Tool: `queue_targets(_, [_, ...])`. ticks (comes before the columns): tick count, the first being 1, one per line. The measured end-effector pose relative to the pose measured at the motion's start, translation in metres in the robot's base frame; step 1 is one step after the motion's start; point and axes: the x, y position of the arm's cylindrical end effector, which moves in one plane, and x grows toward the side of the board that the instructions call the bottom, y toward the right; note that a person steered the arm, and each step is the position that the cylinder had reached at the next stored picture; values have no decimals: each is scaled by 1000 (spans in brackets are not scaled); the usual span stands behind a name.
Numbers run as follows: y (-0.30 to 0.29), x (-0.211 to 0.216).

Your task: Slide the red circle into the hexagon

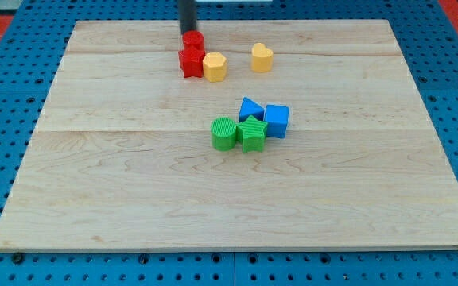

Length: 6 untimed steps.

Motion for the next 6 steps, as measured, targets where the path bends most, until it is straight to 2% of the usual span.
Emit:
queue_targets(1, [-11,17])
queue_targets(3, [54,13])
queue_targets(4, [79,29])
queue_targets(5, [85,30])
queue_targets(6, [138,16])
